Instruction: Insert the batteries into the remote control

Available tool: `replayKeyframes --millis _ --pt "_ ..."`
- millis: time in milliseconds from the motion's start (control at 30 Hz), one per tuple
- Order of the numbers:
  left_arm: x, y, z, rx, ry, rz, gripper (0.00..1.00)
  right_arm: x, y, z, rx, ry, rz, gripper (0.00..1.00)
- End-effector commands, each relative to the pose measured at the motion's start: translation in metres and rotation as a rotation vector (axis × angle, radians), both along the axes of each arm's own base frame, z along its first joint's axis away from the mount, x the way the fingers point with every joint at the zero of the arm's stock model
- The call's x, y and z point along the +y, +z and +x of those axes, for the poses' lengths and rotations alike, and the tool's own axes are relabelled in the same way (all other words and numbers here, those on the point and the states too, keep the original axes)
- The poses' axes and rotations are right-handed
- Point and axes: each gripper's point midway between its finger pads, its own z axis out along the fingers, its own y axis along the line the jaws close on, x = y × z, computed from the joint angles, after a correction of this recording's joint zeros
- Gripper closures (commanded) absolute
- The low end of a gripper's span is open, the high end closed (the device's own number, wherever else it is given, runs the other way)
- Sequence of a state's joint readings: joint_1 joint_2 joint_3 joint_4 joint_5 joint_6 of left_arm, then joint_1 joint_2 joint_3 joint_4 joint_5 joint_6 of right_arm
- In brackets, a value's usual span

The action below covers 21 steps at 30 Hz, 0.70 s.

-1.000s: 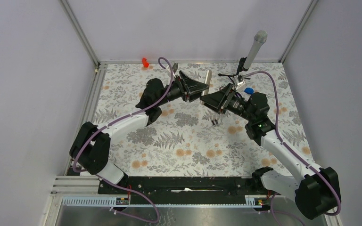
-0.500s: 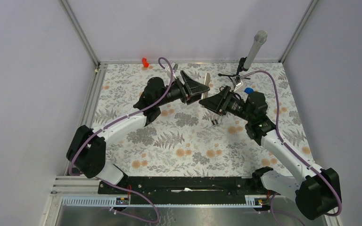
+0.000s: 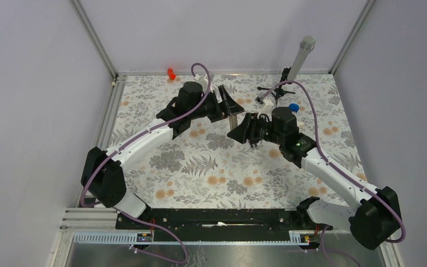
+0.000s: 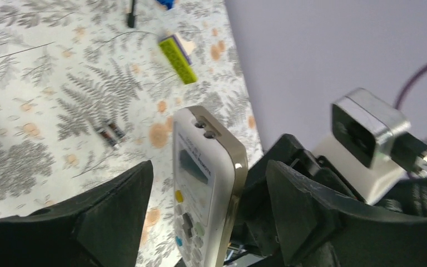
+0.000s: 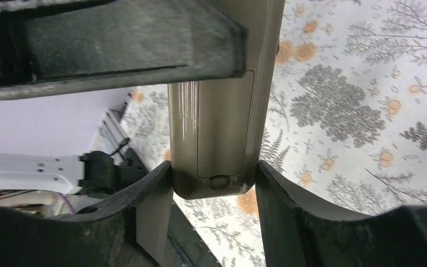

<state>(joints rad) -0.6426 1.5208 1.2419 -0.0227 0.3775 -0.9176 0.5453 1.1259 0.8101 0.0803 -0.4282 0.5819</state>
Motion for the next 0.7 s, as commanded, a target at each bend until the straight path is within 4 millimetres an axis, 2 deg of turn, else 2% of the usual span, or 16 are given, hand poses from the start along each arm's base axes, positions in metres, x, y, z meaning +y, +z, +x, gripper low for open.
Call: replayKeyframes --millis 0,67,133,233,333,467,533,567,667 --pt "0.012 -0.009 0.014 -0.018 0.078 0.108 0.25 -0.004 0.003 0.017 -0.138 -0.044 -0.132 0.67" --pt "0.014 -0.014 0.013 -0.008 0.080 0.130 0.30 -0.005 -0.005 0.018 -0.152 -0.045 -0.179 0.68" --pt "0.017 -0.022 0.013 0.004 0.086 0.164 0.41 -0.007 -0.008 0.021 -0.179 -0.052 -0.217 0.68" --pt "0.030 -0.031 0.017 0.009 0.121 0.260 0.51 -0.011 -0.005 0.025 -0.233 -0.063 -0.255 0.68" --pt "0.024 -0.027 0.014 0.009 0.077 0.248 0.57 -0.005 -0.003 0.019 -0.273 -0.003 -0.255 0.68" --pt "0.016 -0.022 0.012 0.017 0.044 0.215 0.79 -0.001 -0.004 0.019 -0.279 0.017 -0.249 0.67" --pt "0.015 -0.021 0.012 0.019 0.033 0.203 0.92 0.000 -0.005 0.018 -0.262 0.010 -0.237 0.59" --pt "0.016 -0.020 0.012 0.018 0.029 0.198 0.97 0.000 -0.006 0.017 -0.246 0.003 -0.229 0.48" --pt "0.022 -0.011 0.013 -0.005 0.007 0.155 1.00 -0.004 0.000 0.013 -0.198 -0.048 -0.179 0.18"
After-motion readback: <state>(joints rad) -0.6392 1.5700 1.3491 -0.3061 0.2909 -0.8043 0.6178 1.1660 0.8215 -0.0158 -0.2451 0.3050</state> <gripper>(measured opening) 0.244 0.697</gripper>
